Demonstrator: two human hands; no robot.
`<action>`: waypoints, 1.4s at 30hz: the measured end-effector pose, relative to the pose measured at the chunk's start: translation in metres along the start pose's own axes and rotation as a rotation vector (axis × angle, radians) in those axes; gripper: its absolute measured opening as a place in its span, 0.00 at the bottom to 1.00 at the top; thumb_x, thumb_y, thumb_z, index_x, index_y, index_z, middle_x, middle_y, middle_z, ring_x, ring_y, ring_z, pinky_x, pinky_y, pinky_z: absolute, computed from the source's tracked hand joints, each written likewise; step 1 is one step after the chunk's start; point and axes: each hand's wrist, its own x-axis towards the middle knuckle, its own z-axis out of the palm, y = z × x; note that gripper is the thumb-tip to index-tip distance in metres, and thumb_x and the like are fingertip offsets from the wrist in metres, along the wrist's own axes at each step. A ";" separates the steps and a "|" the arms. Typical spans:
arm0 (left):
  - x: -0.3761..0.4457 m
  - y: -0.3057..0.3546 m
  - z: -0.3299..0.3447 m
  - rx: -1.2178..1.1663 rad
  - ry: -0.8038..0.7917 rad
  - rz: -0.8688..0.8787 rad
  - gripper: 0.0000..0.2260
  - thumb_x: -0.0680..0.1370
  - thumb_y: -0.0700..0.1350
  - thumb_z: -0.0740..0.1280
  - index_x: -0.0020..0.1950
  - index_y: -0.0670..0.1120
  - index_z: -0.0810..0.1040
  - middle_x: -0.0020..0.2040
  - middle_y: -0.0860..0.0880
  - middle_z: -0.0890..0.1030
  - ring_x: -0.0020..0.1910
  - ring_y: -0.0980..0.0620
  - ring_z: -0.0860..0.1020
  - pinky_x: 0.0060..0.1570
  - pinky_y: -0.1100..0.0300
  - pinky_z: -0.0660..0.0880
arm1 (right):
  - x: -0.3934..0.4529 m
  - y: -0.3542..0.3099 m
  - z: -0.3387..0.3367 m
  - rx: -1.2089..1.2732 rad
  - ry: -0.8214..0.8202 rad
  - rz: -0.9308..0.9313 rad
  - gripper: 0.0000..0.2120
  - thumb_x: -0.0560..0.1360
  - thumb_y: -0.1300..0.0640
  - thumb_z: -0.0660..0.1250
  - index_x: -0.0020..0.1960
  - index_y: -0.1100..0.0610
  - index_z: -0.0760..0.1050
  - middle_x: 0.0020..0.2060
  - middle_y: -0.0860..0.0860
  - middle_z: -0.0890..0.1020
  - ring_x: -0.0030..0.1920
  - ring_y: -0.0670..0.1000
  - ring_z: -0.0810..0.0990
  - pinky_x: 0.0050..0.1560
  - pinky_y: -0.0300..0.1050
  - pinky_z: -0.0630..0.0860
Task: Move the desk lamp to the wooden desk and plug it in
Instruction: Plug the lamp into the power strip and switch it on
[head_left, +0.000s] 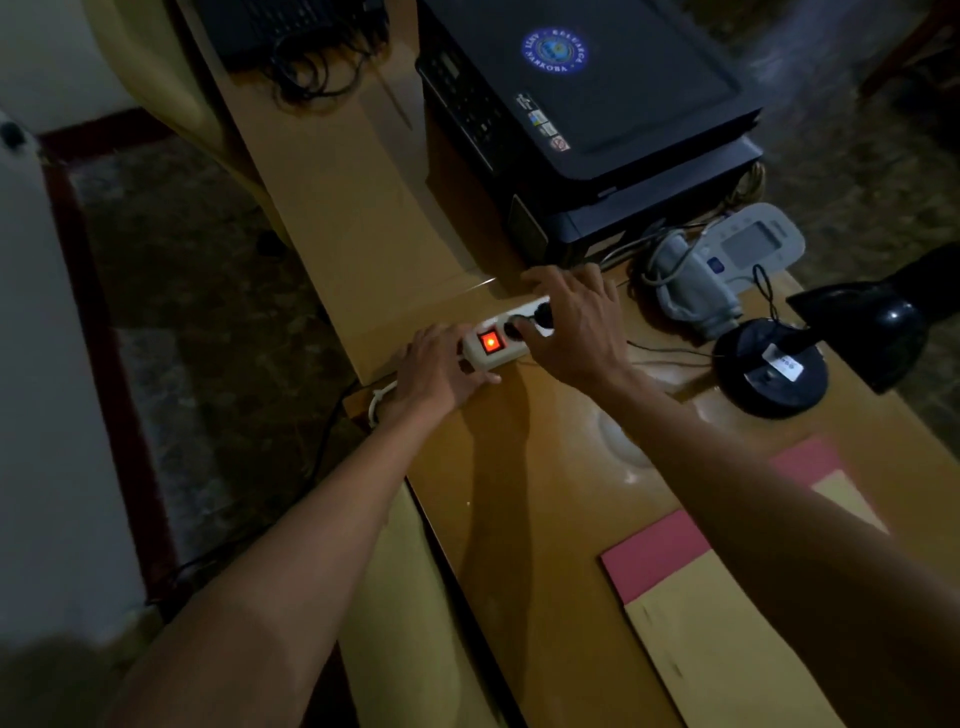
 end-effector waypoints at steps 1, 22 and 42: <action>-0.009 0.002 0.001 -0.010 0.018 0.008 0.33 0.70 0.60 0.76 0.71 0.53 0.71 0.69 0.48 0.74 0.70 0.45 0.70 0.67 0.42 0.69 | -0.013 0.004 -0.002 0.062 0.073 0.030 0.23 0.75 0.45 0.70 0.68 0.51 0.72 0.55 0.53 0.81 0.56 0.55 0.73 0.53 0.46 0.66; -0.175 0.097 0.156 0.364 -0.322 0.298 0.39 0.80 0.70 0.47 0.81 0.51 0.34 0.80 0.49 0.29 0.77 0.49 0.27 0.74 0.44 0.28 | -0.172 0.221 -0.045 0.068 -0.338 0.542 0.35 0.81 0.45 0.63 0.83 0.47 0.51 0.81 0.56 0.54 0.78 0.64 0.57 0.69 0.65 0.69; -0.169 0.094 0.164 0.416 -0.339 0.284 0.40 0.79 0.72 0.47 0.80 0.53 0.32 0.78 0.51 0.26 0.76 0.50 0.24 0.73 0.43 0.26 | -0.187 0.249 -0.032 -0.138 -0.185 0.361 0.27 0.84 0.47 0.59 0.81 0.49 0.59 0.71 0.59 0.69 0.70 0.65 0.68 0.61 0.59 0.73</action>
